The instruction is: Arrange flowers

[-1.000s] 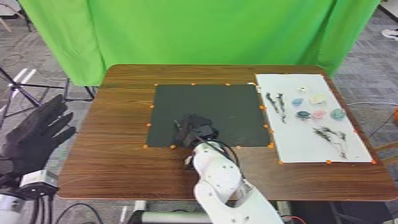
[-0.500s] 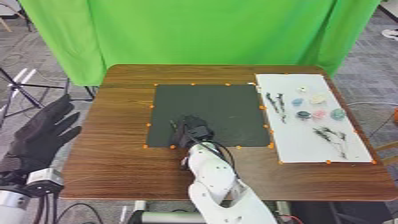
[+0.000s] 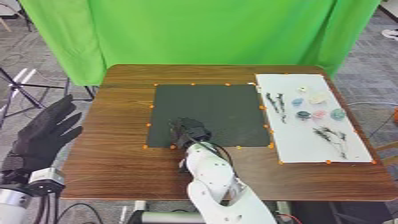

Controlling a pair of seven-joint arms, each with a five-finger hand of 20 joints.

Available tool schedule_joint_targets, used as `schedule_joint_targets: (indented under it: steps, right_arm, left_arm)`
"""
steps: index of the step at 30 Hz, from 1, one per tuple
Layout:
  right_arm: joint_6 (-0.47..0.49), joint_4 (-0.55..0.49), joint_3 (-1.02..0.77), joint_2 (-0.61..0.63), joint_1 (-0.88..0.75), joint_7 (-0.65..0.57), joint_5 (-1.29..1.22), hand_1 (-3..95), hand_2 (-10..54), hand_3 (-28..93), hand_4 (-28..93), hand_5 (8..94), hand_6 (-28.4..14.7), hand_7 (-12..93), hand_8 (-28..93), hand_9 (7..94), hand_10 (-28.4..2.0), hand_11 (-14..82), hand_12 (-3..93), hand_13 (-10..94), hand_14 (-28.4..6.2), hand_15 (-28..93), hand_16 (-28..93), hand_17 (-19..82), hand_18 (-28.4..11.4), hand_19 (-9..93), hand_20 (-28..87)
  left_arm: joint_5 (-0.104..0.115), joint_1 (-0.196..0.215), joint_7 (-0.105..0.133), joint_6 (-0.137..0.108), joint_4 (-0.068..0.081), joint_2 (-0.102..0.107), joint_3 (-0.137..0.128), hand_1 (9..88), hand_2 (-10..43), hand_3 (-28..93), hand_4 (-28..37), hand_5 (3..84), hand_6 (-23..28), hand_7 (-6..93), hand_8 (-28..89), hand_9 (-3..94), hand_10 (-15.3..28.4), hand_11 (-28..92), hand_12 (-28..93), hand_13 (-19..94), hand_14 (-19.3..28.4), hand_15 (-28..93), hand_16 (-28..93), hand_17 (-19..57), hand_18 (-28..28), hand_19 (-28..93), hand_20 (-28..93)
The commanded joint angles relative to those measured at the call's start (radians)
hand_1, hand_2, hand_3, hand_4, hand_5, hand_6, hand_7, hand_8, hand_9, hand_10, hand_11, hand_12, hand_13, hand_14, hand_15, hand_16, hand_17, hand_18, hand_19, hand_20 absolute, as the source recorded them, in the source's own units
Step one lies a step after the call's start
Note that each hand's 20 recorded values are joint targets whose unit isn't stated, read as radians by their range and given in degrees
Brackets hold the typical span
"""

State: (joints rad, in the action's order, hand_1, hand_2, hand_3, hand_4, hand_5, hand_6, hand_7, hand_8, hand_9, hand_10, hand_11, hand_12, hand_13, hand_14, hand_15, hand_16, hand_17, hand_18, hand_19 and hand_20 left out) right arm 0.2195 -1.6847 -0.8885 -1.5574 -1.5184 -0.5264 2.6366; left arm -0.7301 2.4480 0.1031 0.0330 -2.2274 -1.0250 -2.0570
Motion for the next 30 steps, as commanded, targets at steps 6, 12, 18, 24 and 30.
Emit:
schedule_joint_targets:
  steps: [6,12,18,24,30]
  right_arm:
    - [0.047,-0.002,-0.019,-0.008,-0.025,0.029,-0.139,24.5,7.5,81,-20,81.7,-0.3,47,-10,83.9,-11.3,59.6,47.8,77,-11.3,83,39,34,-24.1,89,46]
    - [0.02,0.001,-0.016,0.005,-0.025,0.023,-0.09,23.8,8.6,81,-19,80.4,-0.9,46,-10,82.8,-11.5,58.4,46.3,76,-11.6,83,39,33,-23.9,88,46]
    - [-0.008,-0.057,-0.012,0.113,0.036,-0.028,-0.088,23.3,8.4,82,-19,79.2,-0.9,47,-9,81.3,-11.9,59.2,46.6,75,-11.8,83,39,32,-23.6,87,47]
    - [-0.108,-0.186,-0.118,0.309,0.075,-0.087,-0.21,26.0,0.7,79,-23,71.8,-1.7,50,-12,75.3,-13.0,60.1,46.8,69,-12.2,83,38,28,-22.8,85,48]
    - [-0.281,-0.266,-0.27,0.513,0.024,-0.134,-0.216,29.1,-8.8,77,-28,61.2,-3.0,51,-15,65.1,-13.4,59.0,42.2,61,-11.8,80,34,24,-22.0,82,51]
  left_arm:
    - [-0.008,-0.002,-0.02,0.008,0.001,-0.016,0.001,22.3,-5.6,71,-28.3,21.0,0.1,18.8,-10,16.8,8.3,9,21,13,11.4,12,9,-11.6,17.5,31,9]
    - [-0.007,0.0,-0.025,0.007,0.0,-0.02,-0.001,22.3,-5.3,71,-28.3,21.0,0.1,18.8,-10,16.8,8.3,9,21,13,11.4,12,8,-11.7,17.5,31,9]
    - [-0.014,0.033,0.004,-0.001,-0.015,-0.056,-0.017,22.3,-5.3,71,-28.3,21.0,0.1,18.8,-10,16.8,8.3,9,21,13,11.4,12,8,-11.7,17.5,31,9]
    - [-0.024,0.053,0.008,-0.004,-0.024,-0.081,-0.028,22.3,-5.3,71,-28.3,21.0,0.1,18.9,-10,16.8,8.3,9,21,13,11.4,12,8,-11.7,17.5,32,9]
    - [-0.014,0.078,0.028,-0.02,-0.029,-0.075,-0.031,23.1,-5.5,71,-28.3,21.0,0.1,19.0,-10,16.8,8.3,9,21,13,11.3,12,8,-11.7,17.5,32,9]
